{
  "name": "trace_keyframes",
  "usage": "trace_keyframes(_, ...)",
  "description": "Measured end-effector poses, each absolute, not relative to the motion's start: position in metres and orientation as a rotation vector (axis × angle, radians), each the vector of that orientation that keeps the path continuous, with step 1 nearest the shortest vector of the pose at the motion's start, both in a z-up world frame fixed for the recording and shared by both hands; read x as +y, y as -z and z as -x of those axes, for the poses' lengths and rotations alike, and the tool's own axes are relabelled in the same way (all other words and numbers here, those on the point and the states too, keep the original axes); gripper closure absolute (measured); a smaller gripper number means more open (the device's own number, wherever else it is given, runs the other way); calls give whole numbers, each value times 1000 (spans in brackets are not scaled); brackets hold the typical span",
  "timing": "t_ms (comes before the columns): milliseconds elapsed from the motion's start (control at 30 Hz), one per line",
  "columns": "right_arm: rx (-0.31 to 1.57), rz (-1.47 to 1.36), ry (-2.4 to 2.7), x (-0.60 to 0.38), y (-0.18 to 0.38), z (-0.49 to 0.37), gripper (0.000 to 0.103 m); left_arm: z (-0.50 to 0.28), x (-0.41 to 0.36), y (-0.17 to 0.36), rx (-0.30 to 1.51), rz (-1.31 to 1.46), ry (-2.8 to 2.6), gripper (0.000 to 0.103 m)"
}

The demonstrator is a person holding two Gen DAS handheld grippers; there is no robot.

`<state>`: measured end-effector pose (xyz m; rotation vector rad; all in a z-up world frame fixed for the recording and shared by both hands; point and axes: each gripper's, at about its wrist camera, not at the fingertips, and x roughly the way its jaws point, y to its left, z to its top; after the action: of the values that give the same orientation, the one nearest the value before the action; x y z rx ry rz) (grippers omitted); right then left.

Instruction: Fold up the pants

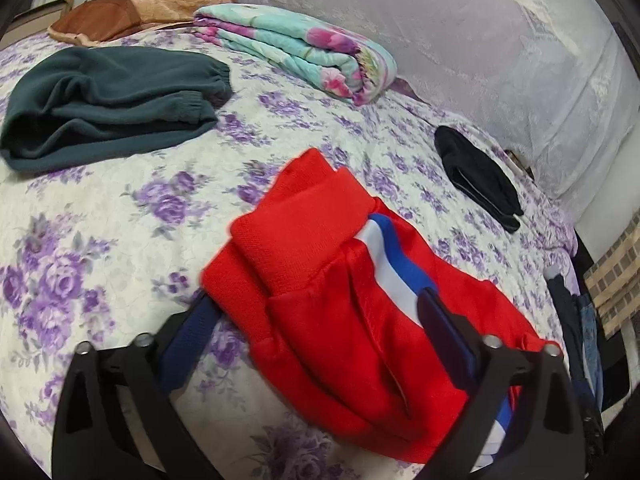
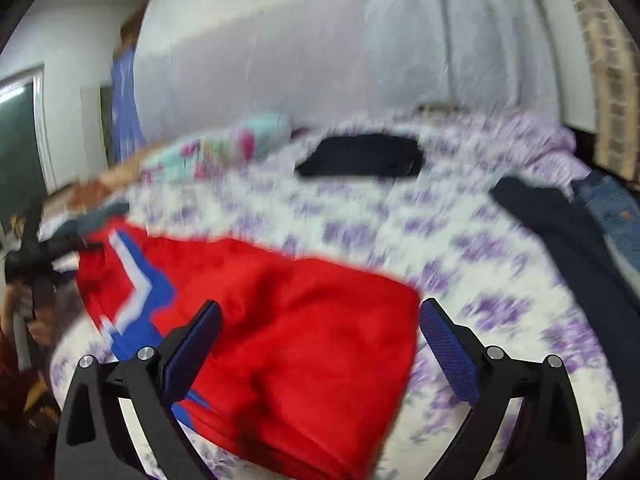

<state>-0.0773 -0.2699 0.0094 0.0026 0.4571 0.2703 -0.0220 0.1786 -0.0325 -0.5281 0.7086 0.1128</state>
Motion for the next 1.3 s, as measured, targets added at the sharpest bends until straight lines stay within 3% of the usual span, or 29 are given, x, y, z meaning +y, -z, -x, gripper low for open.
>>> trace_keyframes(67,502,67,-200,-265,-8,69,4,24,182,32,704,542,-134,30)
trace_keyframes(167,749,277,-157,-238,27,38,4,25,184,33,699,527,-160,50)
trace_keyframes(233,666,244,-181,-242,13,45,4,25,183,33,695,505,-161,65)
trace_keyframes(300,603,199,-203,-250,9,55,4,29,182,29,680,500,-134,71)
trace_keyframes(433,470,65,-205,-282,-6,78,4,35,169,10,637,433,-111,74)
trace_keyframes(600,791,154,-152,-284,27,42,4,46,130,-26,541,289,-89,76)
trace_keyframes(700,727,101,-220,-290,19,46,4,54,97,-48,482,204,-48,78)
trace_keyframes(833,512,-143,-283,-335,1,72,4,65,41,-79,386,67,35,78)
trace_keyframes(967,545,-507,-284,-393,19,57,4,73,-21,-95,326,-53,149,78)
trace_keyframes(1133,492,-693,-375,-422,28,60,4,70,-116,-64,358,-205,333,78)
trace_keyframes(1300,506,-651,-375,-412,28,64,4,62,-188,21,557,-372,428,78)
